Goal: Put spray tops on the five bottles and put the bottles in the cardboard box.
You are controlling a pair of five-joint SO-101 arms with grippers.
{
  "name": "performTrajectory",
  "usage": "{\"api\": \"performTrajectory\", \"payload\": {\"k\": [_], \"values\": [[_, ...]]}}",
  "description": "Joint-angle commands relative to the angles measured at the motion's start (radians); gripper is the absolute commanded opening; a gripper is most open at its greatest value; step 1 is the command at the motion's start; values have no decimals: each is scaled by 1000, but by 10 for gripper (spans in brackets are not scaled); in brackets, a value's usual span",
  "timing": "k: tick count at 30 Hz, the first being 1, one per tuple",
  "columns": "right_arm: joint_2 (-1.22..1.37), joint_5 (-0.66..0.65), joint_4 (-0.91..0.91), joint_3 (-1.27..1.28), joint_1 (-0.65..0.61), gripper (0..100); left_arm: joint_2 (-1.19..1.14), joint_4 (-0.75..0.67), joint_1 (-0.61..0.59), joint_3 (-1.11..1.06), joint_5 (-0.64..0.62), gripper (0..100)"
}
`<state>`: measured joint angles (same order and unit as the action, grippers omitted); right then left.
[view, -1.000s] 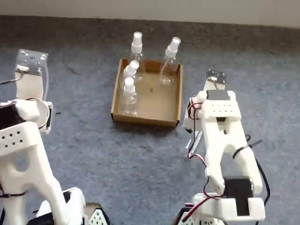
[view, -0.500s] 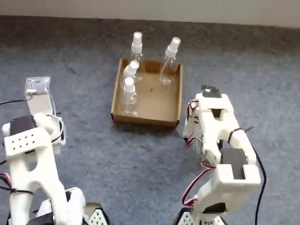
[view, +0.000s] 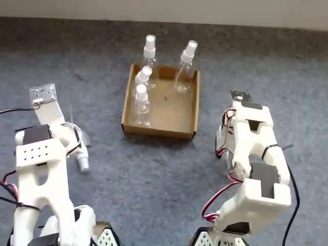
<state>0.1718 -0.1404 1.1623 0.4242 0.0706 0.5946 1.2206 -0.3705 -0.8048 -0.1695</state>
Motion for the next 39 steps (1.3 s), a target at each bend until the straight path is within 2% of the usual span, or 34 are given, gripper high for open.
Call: {"api": "performTrajectory", "payload": {"k": [1,8,10,12,14,17,19,22,25,28,31,35,39], "values": [[-4,-68,-27,-44,4,98,22,-2,71,13,-25,235],[-4,-72,-27,-42,5,91,30,18,59,87,-21,238],[-4,-74,-27,-42,5,91,30,35,53,127,34,238],[-4,-101,-27,-41,7,91,30,44,21,168,252,235],[-1,-144,-27,-39,18,91,19,75,-12,236,565,234],[1,-155,-30,-39,61,91,-21,129,-73,314,802,234],[-1,-155,-56,-39,94,91,-76,143,-113,381,1003,234],[1,-157,-88,-39,127,91,-173,141,-173,429,1412,234],[1,-157,-101,-39,137,92,-246,141,-197,386,1807,235],[1,-157,-114,-39,139,94,-271,141,-174,315,2013,238],[1,-157,-117,-39,137,94,-257,141,-113,260,2108,238],[1,-157,-113,-39,134,94,-245,133,2,199,2104,238],[-1,-153,-111,-39,134,94,-246,-58,68,101,2041,238]]}}
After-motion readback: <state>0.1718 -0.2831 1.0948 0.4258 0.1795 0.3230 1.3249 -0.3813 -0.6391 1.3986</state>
